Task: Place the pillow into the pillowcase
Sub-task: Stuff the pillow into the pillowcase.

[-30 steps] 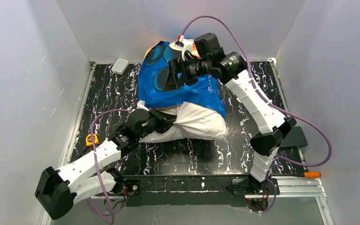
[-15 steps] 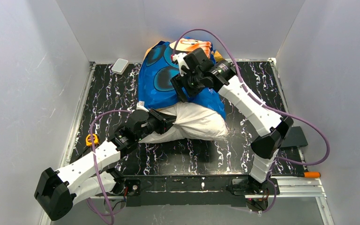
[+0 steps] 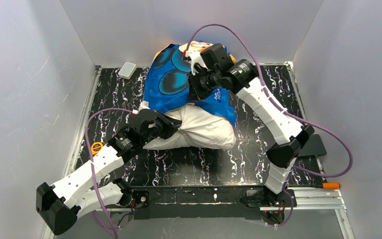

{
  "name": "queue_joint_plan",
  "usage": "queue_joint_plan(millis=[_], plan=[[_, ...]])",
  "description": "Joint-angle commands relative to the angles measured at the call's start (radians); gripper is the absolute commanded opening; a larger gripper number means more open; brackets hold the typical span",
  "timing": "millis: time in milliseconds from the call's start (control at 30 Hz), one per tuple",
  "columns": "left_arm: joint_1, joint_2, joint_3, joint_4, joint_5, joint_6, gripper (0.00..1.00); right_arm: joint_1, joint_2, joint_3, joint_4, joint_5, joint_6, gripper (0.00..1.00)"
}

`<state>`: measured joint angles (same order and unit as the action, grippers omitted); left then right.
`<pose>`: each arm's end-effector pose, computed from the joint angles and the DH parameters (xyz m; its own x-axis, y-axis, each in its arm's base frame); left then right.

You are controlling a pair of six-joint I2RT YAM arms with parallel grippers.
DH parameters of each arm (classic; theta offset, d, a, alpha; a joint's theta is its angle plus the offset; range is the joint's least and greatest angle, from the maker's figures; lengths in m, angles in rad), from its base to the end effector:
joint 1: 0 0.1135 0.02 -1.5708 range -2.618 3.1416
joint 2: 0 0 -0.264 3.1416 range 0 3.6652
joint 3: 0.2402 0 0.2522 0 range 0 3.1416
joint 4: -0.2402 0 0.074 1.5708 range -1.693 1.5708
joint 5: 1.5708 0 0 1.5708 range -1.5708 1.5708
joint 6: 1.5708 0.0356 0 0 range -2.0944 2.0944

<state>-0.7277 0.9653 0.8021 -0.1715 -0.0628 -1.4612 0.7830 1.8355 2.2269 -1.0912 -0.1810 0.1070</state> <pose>0.1692 -0.1478 0.3140 -0.6427 -0.7560 -0.1238 -0.1760 0.3030 -0.9366 0.2620 0.2698 0.4470 -0.5384 -0.3876 -0.7482 -0.7382 0.6452 0.1970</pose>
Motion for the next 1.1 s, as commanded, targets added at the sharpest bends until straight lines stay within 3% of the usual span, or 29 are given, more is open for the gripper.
queue_joint_plan(millis=[0,167,333,367,467,600,733,867,900,1000,1067], plan=[[0.001,-0.041,0.070,-0.050,-0.048,0.086,0.00,0.013,-0.175,-0.113,0.169,-0.436,0.161,0.01],[0.012,-0.001,0.098,-0.031,-0.043,0.093,0.00,0.022,-0.340,-0.371,0.533,-0.748,0.474,0.01],[0.028,0.058,0.142,-0.029,-0.046,0.112,0.00,0.027,-0.474,-0.665,1.166,-0.868,0.983,0.01],[0.033,0.066,0.149,-0.020,-0.044,0.112,0.00,0.029,-0.485,-0.683,1.146,-0.869,0.968,0.01],[0.042,0.089,0.181,-0.004,-0.031,0.119,0.00,0.042,-0.484,-0.656,0.734,-0.791,0.663,0.01],[0.044,0.112,0.226,-0.007,-0.006,0.135,0.00,0.085,-0.427,-0.601,0.341,-0.518,0.328,0.01],[0.045,0.107,0.233,-0.011,0.006,0.134,0.00,0.132,-0.397,-0.571,0.227,-0.246,0.217,0.01],[0.045,0.085,0.232,-0.034,-0.002,0.134,0.00,0.139,-0.394,-0.560,0.204,-0.090,0.123,0.12],[0.045,0.078,0.231,-0.039,-0.004,0.134,0.00,0.139,-0.391,-0.554,0.195,-0.065,0.101,0.19],[0.044,0.068,0.223,-0.045,-0.008,0.133,0.00,0.140,-0.387,-0.540,0.171,-0.039,0.051,0.62],[0.044,0.068,0.222,-0.049,-0.008,0.131,0.00,0.144,-0.387,-0.543,0.155,-0.040,0.023,0.73]])
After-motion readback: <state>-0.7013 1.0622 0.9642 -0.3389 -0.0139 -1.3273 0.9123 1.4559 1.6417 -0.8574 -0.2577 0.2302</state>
